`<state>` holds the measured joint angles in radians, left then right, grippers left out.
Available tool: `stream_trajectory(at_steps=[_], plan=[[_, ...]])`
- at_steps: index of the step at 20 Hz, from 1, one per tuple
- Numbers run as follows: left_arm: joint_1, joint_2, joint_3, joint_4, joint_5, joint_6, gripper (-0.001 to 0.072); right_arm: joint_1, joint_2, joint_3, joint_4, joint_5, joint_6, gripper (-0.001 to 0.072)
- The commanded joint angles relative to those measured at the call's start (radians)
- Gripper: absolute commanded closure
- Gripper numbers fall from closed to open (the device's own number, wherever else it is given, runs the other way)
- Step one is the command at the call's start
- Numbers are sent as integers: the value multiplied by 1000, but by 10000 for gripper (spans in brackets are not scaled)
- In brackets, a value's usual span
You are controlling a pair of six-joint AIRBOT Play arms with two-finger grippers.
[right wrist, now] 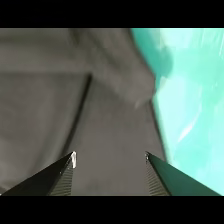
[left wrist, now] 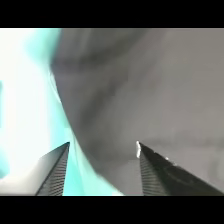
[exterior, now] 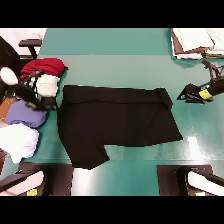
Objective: Fold the shirts.
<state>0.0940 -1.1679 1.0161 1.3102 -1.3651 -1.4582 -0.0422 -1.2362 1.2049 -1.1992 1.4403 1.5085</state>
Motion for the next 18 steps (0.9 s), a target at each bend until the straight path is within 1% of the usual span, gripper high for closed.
stream_trajectory(at_steps=[1,4,6,9,13,14,16,17,18], plan=[[0,198,-284,-29,-11,-58,219,2,136,-103,5,-26,-2,205],[0,245,-452,-90,0,-80,219,8,177,-156,13,-44,-2,205],[0,246,-518,-104,58,-80,219,8,179,-157,30,-42,-3,206],[0,246,-579,-186,142,-78,219,8,178,-158,31,-48,-3,207],[0,246,-628,-287,156,-26,221,8,179,-158,31,-44,-2,208],[0,247,-628,-296,151,-26,242,8,179,-158,31,-42,-3,208],[0,253,-626,-302,144,-3,637,4,179,-158,24,-21,-3,208],[0,254,-615,-302,133,0,684,-11,178,-159,14,8,-7,208],[0,254,-590,-300,111,1,685,-34,179,-164,4,33,-9,208]])
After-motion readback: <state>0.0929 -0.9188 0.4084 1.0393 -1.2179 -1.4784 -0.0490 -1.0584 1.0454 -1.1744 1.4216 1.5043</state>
